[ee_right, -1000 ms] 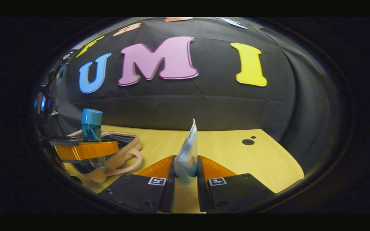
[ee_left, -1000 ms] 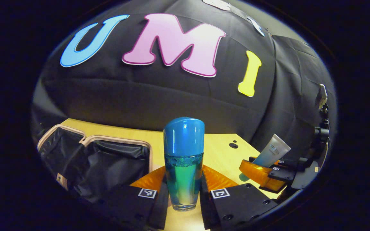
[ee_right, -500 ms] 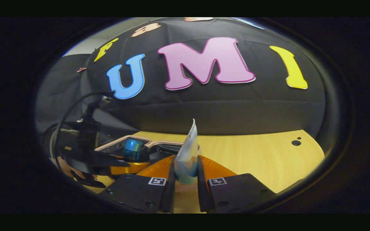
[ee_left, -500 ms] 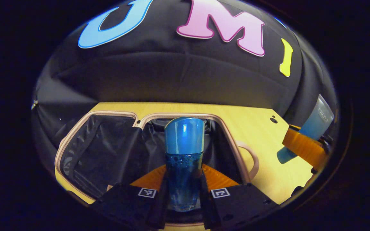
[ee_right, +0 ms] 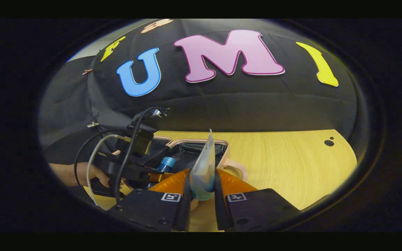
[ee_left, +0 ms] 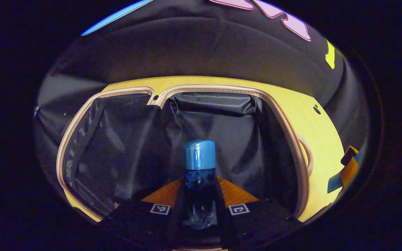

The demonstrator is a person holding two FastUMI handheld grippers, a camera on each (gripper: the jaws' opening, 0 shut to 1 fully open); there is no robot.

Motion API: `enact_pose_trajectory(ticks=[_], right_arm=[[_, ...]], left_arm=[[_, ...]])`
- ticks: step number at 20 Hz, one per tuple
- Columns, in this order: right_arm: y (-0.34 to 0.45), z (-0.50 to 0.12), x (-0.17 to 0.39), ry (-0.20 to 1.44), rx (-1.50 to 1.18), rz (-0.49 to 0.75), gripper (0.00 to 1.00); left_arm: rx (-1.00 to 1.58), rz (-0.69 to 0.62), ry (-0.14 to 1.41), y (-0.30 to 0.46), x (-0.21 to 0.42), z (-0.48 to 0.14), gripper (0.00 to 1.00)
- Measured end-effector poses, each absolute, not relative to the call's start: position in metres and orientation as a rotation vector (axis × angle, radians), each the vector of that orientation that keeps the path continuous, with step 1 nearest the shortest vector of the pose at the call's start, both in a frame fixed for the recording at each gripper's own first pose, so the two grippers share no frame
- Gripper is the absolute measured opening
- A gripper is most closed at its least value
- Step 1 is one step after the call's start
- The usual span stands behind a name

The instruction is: First open the suitcase, pack the skin care products into it, and then close the suitcase.

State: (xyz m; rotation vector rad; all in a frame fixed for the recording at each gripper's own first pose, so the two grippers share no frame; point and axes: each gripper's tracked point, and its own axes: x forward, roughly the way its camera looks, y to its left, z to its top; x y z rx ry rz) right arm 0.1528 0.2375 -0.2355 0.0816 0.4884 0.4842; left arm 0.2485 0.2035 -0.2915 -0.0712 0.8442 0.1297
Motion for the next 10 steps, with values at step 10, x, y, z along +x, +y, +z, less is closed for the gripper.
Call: enact_pose_trajectory(ticks=[10], right_arm=[[0.272,-0.258,0.159,0.565,0.086,0.443,0.33]], left_arm=[[-0.134,0.233,0.497,0.26,0.212,-0.176,0.88]])
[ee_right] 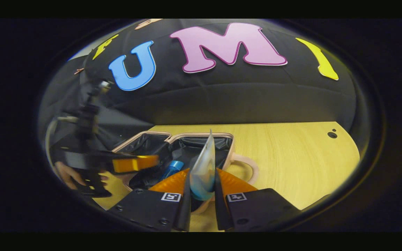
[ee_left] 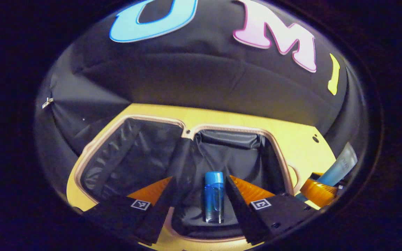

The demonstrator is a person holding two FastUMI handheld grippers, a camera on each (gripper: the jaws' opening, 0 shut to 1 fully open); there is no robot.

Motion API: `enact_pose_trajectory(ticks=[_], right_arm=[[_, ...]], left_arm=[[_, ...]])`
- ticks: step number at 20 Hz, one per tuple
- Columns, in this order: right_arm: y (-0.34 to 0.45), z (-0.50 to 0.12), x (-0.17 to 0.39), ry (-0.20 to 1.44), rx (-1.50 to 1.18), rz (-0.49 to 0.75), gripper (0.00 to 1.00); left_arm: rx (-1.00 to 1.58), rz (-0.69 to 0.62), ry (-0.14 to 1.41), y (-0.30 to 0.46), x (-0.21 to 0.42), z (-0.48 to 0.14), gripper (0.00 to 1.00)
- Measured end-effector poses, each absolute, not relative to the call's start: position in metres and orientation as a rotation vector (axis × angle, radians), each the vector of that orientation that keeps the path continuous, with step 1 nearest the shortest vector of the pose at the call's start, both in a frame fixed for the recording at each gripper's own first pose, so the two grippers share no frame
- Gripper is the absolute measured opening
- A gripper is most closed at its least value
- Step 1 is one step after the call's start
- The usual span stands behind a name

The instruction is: First open the suitcase, pack the skin care products into it, and then close the suitcase.

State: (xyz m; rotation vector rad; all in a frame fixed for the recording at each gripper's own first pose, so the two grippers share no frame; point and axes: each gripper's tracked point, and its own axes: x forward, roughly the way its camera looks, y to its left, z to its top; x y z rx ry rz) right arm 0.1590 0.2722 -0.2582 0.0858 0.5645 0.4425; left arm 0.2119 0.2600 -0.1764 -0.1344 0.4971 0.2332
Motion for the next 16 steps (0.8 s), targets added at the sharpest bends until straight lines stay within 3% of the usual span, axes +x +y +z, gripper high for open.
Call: enact_pose_trajectory(ticks=[2,4,6,7,8,9,10,11,14,15,16], right_arm=[[0.286,-0.276,0.157,0.618,0.073,0.438,0.27],[0.293,-0.3,0.156,0.719,0.034,0.398,0.33],[0.303,-0.315,0.151,0.825,0.064,0.363,0.33],[0.308,-0.322,0.149,0.865,0.081,0.341,0.26],[0.313,-0.331,0.146,0.908,0.095,0.328,0.25],[0.316,-0.338,0.145,0.94,0.09,0.313,0.33],[0.319,-0.346,0.144,0.967,0.082,0.292,0.24],[0.321,-0.351,0.144,0.971,0.065,0.287,0.33],[0.323,-0.363,0.145,1.013,0.03,0.257,0.33],[0.325,-0.365,0.145,1.027,0.035,0.246,0.41],[0.328,-0.366,0.147,1.029,0.039,0.232,0.25]], left_arm=[[-0.15,0.268,0.427,0.283,0.178,-0.145,0.94],[-0.184,0.262,0.376,0.3,0.146,-0.115,0.9],[-0.205,0.248,0.354,0.319,0.127,-0.104,0.92],[-0.2,0.253,0.361,0.328,0.119,-0.104,0.92],[-0.189,0.262,0.376,0.338,0.113,-0.106,0.92],[-0.175,0.267,0.389,0.345,0.105,-0.109,0.92],[-0.168,0.268,0.393,0.352,0.1,-0.11,0.92],[-0.175,0.254,0.394,0.354,0.095,-0.111,0.92],[-0.196,0.249,0.42,0.367,0.08,-0.116,0.92],[-0.188,0.261,0.432,0.374,0.076,-0.119,0.92],[-0.171,0.271,0.44,0.382,0.071,-0.12,0.92]])
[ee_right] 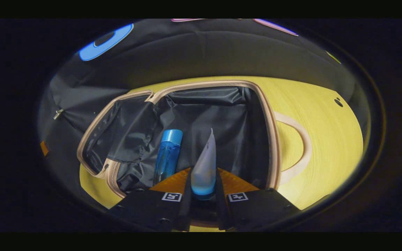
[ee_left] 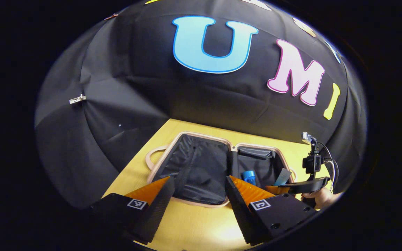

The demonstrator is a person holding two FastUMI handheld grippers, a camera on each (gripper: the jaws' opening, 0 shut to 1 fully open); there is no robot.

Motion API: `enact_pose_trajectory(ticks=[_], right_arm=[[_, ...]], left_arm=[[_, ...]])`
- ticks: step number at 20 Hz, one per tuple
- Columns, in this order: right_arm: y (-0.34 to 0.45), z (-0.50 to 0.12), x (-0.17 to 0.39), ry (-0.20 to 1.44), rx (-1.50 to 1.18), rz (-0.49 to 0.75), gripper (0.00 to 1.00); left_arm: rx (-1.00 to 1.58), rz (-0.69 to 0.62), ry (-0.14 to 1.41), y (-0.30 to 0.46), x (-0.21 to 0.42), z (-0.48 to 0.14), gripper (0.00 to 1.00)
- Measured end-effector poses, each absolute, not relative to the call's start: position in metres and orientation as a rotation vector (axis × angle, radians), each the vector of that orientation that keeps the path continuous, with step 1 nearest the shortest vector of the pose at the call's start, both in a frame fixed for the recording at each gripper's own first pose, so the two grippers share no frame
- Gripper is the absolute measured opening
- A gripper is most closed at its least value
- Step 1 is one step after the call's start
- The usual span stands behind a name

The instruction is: First open the suitcase, pack the skin care products into it, and then close the suitcase.

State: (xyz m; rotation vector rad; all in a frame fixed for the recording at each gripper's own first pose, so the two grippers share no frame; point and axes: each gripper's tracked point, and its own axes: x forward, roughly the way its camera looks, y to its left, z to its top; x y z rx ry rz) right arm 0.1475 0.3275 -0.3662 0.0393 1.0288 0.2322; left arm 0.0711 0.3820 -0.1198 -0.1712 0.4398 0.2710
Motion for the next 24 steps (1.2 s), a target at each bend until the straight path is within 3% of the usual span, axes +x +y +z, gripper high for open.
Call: enact_pose_trajectory(ticks=[1,2,3,4,7,10,12,13,15,16,17,18,21,22,24], right_arm=[[0.327,-0.367,0.149,1.029,0.032,0.222,0.26],[0.327,-0.365,0.151,1.02,0.027,0.215,0.36],[0.327,-0.362,0.154,1.005,0.027,0.207,0.36],[0.325,-0.36,0.157,0.988,0.022,0.198,0.29],[0.327,-0.341,0.161,0.928,0.027,0.203,0.53],[0.324,-0.3,0.163,0.787,-0.024,0.242,0.91],[0.317,-0.266,0.154,0.692,-0.061,0.278,0.93],[0.316,-0.25,0.15,0.649,-0.059,0.296,0.84],[0.305,-0.226,0.137,0.583,-0.076,0.316,0.86],[0.292,-0.214,0.131,0.526,-0.112,0.31,0.94],[0.282,-0.205,0.123,0.478,-0.155,0.307,0.88],[0.271,-0.197,0.105,0.435,-0.198,0.305,0.95],[0.258,-0.199,0.073,0.424,-0.192,0.297,0.95],[0.256,-0.205,0.067,0.44,-0.183,0.297,0.95],[0.252,-0.227,0.054,0.5,-0.157,0.296,0.95]], left_arm=[[-0.147,0.285,0.445,0.392,0.067,-0.12,0.92],[-0.12,0.308,0.453,0.403,0.062,-0.12,0.92],[-0.104,0.329,0.454,0.412,0.057,-0.12,0.92],[-0.098,0.344,0.446,0.419,0.056,-0.117,0.92],[-0.128,0.386,0.434,0.443,0.052,-0.121,0.92],[-0.104,0.426,0.408,0.483,0.064,-0.135,0.92],[-0.134,0.423,0.391,0.504,0.079,-0.144,0.92],[-0.174,0.413,0.385,0.509,0.088,-0.147,0.93],[-0.241,0.403,0.373,0.53,0.106,-0.151,0.92],[-0.249,0.41,0.375,0.544,0.118,-0.159,0.93],[-0.255,0.41,0.4,0.555,0.13,-0.169,0.93],[-0.287,0.406,0.433,0.567,0.144,-0.182,0.93],[-0.433,0.352,0.502,0.572,0.171,-0.208,0.89],[-0.475,0.363,0.531,0.58,0.178,-0.222,0.93],[-0.577,0.377,0.571,0.591,0.194,-0.249,0.91]])
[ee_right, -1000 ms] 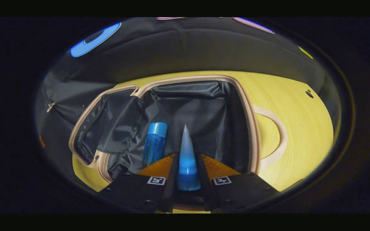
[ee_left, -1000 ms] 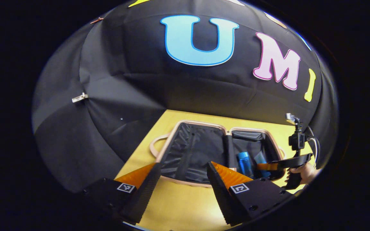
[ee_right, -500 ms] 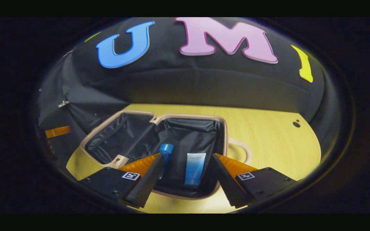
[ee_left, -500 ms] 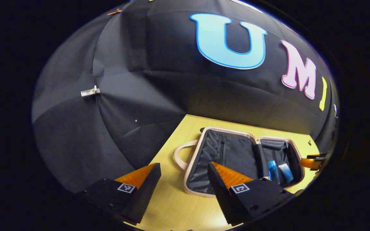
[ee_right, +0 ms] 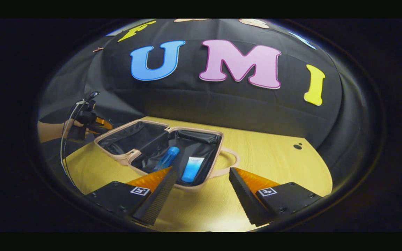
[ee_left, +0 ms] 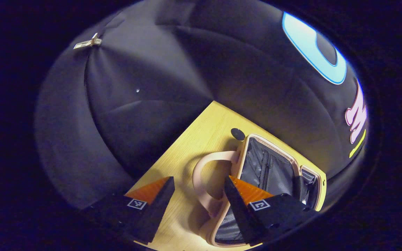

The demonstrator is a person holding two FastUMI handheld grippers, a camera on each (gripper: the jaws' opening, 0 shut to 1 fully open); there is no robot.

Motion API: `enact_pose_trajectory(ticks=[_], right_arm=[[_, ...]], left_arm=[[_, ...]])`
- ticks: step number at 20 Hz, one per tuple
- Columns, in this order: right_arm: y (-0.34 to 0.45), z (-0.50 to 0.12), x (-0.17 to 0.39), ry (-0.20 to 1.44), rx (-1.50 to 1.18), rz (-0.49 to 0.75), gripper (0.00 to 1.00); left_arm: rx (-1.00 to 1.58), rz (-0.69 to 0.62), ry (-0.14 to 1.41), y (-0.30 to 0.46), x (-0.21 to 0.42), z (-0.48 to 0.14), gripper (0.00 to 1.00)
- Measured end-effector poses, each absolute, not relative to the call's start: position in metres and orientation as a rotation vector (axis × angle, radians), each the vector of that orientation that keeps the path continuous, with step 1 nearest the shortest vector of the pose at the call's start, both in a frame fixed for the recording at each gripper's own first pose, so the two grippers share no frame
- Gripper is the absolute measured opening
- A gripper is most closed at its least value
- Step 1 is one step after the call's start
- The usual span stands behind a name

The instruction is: First open the suitcase, pack the skin care products into it, and then close the suitcase.

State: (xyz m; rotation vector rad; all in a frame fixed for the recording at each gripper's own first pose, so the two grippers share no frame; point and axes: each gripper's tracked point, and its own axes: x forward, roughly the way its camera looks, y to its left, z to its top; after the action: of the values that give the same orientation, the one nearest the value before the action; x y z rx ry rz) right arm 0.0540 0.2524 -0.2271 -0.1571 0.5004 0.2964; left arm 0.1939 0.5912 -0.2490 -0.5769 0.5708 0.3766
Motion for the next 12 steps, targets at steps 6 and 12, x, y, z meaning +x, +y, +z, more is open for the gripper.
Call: enact_pose_trajectory(ticks=[6,12], right_arm=[[0.232,-0.229,0.046,0.493,-0.125,0.26,0.95],[0.215,-0.224,0.055,0.479,-0.071,0.212,0.95]], left_arm=[[-0.819,0.402,0.556,0.596,0.213,-0.266,0.51],[-0.701,0.431,0.544,0.589,0.204,-0.231,0.14]])
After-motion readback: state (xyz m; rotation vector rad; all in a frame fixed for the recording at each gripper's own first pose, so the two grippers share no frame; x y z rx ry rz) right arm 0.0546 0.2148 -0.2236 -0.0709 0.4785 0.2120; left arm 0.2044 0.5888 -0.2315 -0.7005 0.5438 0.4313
